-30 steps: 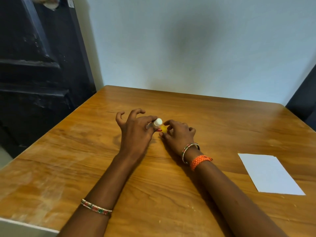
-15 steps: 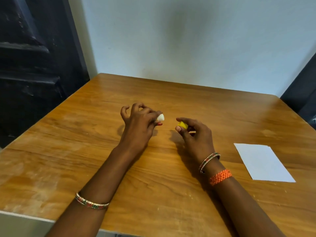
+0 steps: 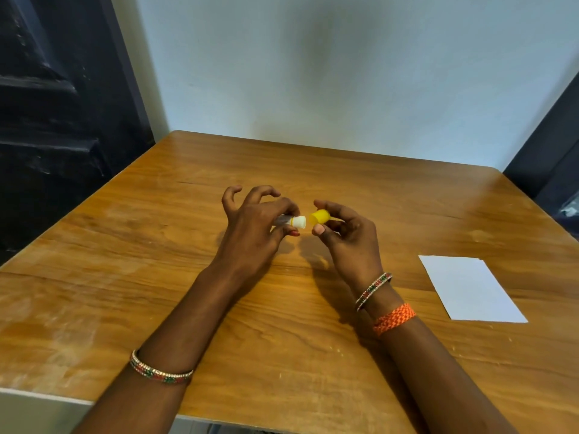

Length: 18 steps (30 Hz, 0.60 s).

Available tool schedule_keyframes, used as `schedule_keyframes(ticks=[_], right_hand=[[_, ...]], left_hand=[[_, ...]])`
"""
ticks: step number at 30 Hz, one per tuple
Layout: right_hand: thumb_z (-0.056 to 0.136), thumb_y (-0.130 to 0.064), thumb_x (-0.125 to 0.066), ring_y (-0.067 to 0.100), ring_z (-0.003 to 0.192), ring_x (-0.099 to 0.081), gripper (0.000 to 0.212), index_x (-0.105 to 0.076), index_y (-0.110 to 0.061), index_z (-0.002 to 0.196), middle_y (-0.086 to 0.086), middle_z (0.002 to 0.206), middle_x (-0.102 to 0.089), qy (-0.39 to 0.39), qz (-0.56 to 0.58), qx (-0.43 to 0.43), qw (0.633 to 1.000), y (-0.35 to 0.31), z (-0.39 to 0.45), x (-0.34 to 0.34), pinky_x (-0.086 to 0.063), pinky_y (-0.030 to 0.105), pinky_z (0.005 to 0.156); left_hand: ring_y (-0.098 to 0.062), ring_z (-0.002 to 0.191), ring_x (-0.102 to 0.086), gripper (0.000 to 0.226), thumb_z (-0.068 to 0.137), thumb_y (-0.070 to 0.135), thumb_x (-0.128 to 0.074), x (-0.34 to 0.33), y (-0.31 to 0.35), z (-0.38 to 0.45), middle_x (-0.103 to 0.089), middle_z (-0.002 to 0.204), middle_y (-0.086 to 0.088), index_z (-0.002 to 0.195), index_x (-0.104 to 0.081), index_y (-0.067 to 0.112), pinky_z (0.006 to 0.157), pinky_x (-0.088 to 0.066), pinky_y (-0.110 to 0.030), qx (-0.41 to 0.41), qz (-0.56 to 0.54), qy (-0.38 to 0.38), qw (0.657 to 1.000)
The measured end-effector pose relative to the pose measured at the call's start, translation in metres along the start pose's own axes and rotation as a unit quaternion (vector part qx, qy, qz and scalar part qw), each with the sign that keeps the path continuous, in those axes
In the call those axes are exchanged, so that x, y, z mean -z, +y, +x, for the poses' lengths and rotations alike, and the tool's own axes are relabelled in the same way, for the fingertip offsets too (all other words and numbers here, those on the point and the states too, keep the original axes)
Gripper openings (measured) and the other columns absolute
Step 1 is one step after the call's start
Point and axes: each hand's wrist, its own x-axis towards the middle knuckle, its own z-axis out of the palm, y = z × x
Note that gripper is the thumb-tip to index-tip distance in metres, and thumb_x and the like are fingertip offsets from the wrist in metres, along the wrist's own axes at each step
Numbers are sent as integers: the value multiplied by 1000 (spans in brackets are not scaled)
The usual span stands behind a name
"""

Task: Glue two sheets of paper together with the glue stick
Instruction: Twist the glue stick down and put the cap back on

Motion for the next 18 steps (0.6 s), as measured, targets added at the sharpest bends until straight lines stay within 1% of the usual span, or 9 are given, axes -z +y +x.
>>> schedule_keyframes(ticks=[3, 6, 9, 13, 16, 18], right_hand=[[77, 6, -65, 17, 94, -63, 45, -64, -26, 110, 8, 110, -64, -4, -25, 11, 1000, 1, 1, 0, -56, 32, 81], [78, 5, -64, 17, 99, -63, 45, -63, -26, 111, 7, 112, -64, -5, -39, 18, 999, 2, 2, 2, -55, 31, 83], [80, 2, -62, 15, 101, -61, 41, -64, -22, 113, 4, 113, -63, -14, -50, 25, 998, 1, 2, 3, -55, 30, 82], [81, 1, -60, 12, 100, -61, 36, -65, -21, 109, 3, 111, -65, -21, -81, 51, 995, 0, 1, 3, -54, 27, 82], [81, -1, -61, 11, 95, -62, 34, -66, -22, 108, 2, 106, -67, -23, -91, 51, 994, 0, 1, 3, -54, 26, 80], [81, -1, -62, 9, 92, -62, 33, -66, -21, 107, -1, 101, -67, -23, -92, 48, 994, -1, 1, 4, -54, 23, 77]], left_hand=[[-5, 126, -37, 20, 79, 27, -69, -1, -1, 0, -57, 116, 10, 95, -61, 37, 103, -4, -35, -2, 1, -20, 1000], [-7, 128, -37, 20, 79, 32, -68, -3, -2, 0, -56, 123, 7, 96, -60, 40, 104, -4, -38, -4, 11, -34, 999], [-9, 128, -37, 21, 78, 33, -68, -3, -3, 1, -57, 123, 5, 97, -61, 39, 104, -4, -38, -4, 14, -33, 999], [-9, 129, -36, 21, 78, 34, -68, -2, -4, 1, -57, 123, 4, 98, -62, 38, 103, -4, -35, -4, 18, -26, 999], [-8, 128, -37, 21, 79, 34, -67, -2, -5, 1, -56, 123, 5, 98, -60, 40, 104, -5, -37, -4, 24, -27, 999], [-9, 127, -38, 21, 79, 34, -68, -2, -4, 1, -57, 122, 4, 98, -61, 39, 104, -6, -38, -1, 31, -24, 999]])
